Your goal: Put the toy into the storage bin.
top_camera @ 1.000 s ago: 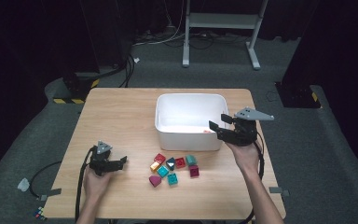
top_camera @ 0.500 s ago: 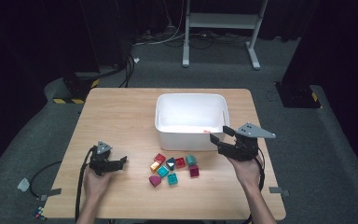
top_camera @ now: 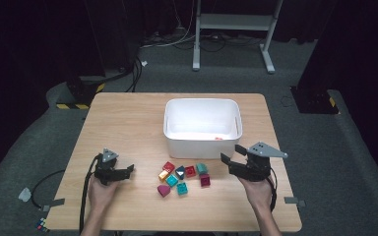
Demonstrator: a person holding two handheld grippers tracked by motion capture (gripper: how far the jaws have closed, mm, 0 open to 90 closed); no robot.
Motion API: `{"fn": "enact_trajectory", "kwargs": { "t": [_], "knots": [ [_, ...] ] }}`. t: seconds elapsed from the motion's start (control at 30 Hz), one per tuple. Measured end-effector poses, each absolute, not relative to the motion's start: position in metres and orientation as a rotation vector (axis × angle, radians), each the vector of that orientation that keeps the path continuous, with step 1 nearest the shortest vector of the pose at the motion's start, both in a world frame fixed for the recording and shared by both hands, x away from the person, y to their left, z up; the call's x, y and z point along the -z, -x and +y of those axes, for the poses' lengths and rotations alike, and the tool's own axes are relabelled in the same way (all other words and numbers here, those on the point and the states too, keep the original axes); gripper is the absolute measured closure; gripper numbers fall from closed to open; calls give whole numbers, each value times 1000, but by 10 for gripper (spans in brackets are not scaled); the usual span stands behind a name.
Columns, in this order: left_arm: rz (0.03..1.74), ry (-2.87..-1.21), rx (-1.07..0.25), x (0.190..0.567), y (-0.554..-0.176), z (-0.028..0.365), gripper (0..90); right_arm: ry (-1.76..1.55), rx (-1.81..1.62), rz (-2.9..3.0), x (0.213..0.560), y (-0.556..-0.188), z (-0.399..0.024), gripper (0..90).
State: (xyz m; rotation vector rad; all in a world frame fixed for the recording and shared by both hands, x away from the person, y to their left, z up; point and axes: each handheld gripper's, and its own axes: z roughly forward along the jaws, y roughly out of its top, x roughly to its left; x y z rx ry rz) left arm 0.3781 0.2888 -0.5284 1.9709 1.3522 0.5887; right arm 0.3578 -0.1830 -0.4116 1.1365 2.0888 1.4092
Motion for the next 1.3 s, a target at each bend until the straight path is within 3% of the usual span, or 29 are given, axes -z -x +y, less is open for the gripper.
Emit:
{"fn": "enact_trajectory", "kwargs": {
  "t": [0.3, 1.3],
  "knots": [
    [1353, -1971, -589, 528, -378, 289, 165, -1171, -1373, 2096, 436, -350, -176, 306],
    [1353, -1975, -590, 528, -378, 289, 164, -1164, -1279, 2291, 502, -341, -136, 349]
  ]
}}
